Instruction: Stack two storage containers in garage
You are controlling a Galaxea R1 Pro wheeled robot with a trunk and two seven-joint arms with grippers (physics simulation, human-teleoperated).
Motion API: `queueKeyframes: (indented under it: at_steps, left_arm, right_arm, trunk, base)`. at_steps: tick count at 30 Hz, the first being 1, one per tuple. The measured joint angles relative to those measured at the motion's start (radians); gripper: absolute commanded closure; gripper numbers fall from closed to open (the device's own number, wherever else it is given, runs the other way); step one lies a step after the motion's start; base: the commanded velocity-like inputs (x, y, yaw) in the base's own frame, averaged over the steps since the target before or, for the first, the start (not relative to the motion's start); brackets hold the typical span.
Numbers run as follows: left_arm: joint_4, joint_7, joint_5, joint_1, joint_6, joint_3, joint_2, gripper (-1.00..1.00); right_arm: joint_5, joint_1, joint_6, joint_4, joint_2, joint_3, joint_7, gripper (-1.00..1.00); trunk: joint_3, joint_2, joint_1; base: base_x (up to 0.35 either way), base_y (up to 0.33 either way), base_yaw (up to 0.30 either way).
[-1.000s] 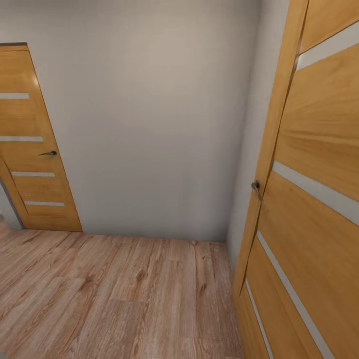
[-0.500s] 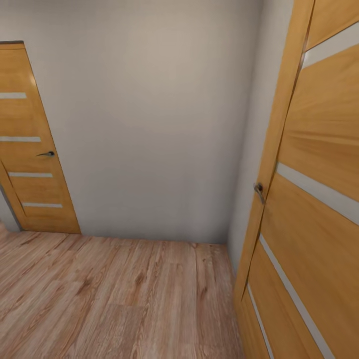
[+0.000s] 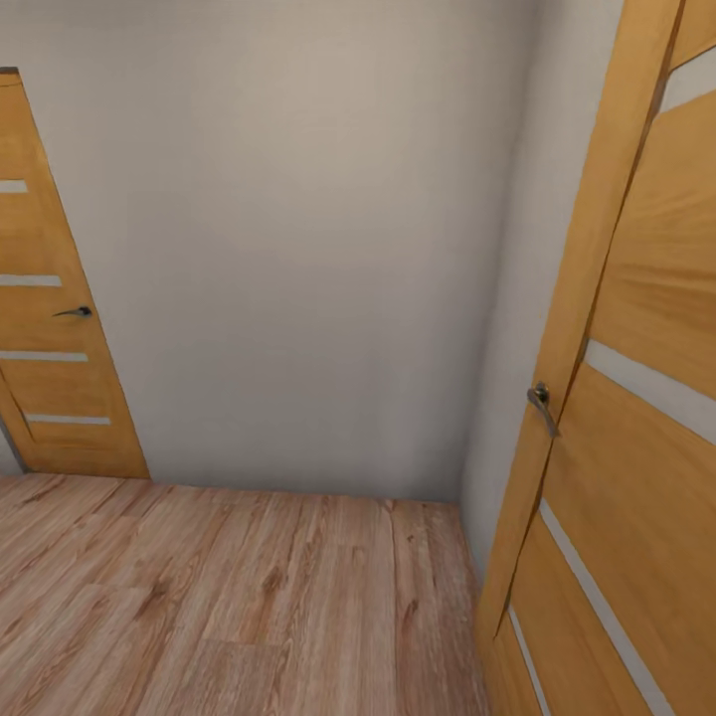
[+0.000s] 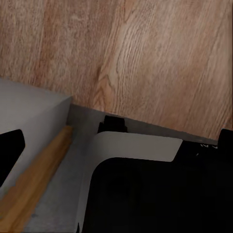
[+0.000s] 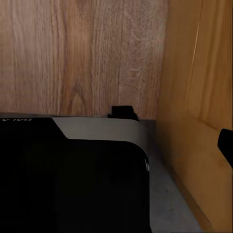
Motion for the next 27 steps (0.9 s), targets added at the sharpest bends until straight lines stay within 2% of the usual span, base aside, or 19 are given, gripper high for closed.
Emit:
queueKeyframes:
  at_steps: [27]
  left_arm:
    - [0.0,0.0,0.0,0.0,0.0,0.001,0.0,-1.0]
  right_arm:
    - [0.001,0.0,-0.001,0.0,0.0,0.0,0.0,-1.0]
  trunk:
    - [0.0,0.0,0.0]
  base:
    - [0.322,0.0,0.0]
